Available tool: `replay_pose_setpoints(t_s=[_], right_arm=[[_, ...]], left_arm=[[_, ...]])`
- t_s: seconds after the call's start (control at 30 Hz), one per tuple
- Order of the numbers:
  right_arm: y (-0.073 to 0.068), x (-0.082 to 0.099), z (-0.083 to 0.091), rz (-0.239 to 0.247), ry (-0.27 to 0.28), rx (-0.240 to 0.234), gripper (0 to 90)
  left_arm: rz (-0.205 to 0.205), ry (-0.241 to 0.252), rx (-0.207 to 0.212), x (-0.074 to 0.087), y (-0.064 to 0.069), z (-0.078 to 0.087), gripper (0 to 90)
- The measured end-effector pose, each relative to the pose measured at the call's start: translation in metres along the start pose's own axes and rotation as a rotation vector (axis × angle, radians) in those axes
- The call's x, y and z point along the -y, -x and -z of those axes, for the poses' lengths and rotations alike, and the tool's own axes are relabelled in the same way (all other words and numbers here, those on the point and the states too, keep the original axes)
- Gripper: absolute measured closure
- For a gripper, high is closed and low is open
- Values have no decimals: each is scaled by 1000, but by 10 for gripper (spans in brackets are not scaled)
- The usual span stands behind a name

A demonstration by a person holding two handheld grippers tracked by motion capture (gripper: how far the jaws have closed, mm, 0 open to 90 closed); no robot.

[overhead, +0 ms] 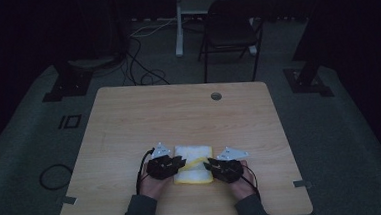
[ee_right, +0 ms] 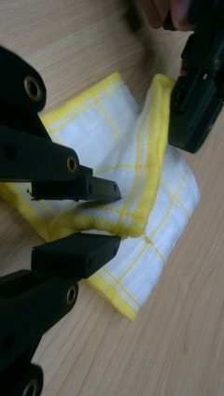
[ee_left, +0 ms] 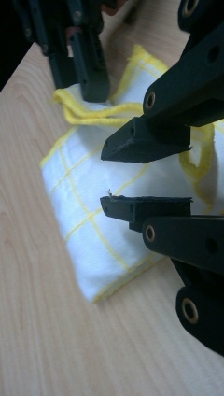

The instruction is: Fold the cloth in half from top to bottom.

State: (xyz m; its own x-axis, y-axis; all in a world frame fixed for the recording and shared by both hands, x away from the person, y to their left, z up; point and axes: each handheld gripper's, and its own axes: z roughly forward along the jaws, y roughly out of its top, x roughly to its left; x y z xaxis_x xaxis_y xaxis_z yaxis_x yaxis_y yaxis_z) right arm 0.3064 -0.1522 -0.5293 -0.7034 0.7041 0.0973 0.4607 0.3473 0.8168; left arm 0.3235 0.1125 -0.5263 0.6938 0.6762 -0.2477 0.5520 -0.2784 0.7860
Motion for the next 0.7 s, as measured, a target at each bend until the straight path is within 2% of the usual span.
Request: replay_pose_setpoints(t_s=[0.4, 0.7], right_arm=[[6, 2, 5, -18, -8, 20, 574], [19, 6, 17, -59, 9, 55, 570]], left_arm=[[-30, -34, -8, 13, -1, 4, 720], [-41, -45, -9, 17, -2, 3, 719]])
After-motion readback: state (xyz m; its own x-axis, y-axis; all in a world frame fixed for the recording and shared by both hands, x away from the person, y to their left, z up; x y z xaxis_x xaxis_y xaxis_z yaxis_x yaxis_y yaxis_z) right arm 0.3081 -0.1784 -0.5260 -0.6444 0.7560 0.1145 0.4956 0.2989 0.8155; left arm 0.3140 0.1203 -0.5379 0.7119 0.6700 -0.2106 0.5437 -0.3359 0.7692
